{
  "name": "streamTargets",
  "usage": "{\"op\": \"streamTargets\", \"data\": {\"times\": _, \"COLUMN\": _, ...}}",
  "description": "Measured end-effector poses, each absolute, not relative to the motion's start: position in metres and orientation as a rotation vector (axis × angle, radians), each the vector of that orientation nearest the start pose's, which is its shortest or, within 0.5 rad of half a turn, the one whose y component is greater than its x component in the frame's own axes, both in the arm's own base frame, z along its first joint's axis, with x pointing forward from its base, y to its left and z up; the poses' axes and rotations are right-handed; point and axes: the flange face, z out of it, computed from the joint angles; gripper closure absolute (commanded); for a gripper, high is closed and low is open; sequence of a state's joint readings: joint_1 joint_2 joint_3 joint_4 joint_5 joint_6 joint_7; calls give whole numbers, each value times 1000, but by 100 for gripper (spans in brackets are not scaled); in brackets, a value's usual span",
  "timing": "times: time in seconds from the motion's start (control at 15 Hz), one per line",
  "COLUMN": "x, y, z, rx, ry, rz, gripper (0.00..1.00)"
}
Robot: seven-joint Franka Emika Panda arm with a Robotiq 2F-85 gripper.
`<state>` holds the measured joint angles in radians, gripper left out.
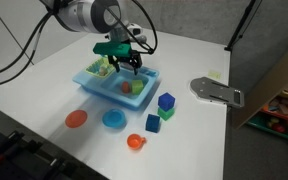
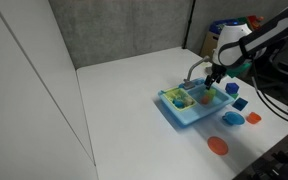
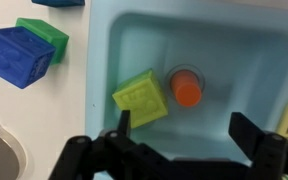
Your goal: Put the lime green building block in the sink
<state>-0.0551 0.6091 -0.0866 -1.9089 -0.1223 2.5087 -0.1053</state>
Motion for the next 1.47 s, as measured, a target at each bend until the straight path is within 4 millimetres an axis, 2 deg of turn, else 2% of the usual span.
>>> {"op": "streamTargets", "data": {"times": 0.33, "x": 612, "y": -87, "z": 218, "rx": -3233, "ry": -77, "rz": 205, "gripper": 0}}
{"op": "streamTargets", "data": {"times": 0.8, "x": 588, "y": -94, "z": 306, "rx": -3154, "ry": -18, "rz": 369, "gripper": 0}}
{"op": "streamTargets", "data": {"times": 1.2, "x": 563, "y": -98, "z": 383, "rx": -3076, "ry": -27, "rz": 378, "gripper": 0}}
{"op": "streamTargets", "data": {"times": 1.33, "x": 558, "y": -98, "z": 400, "rx": -3076, "ry": -26, "rz": 360, "gripper": 0}}
{"op": "streamTargets", "data": {"times": 1.47, "x": 556, "y": -97, "z": 409, "rx": -3077, "ry": -27, "rz": 346, "gripper": 0}}
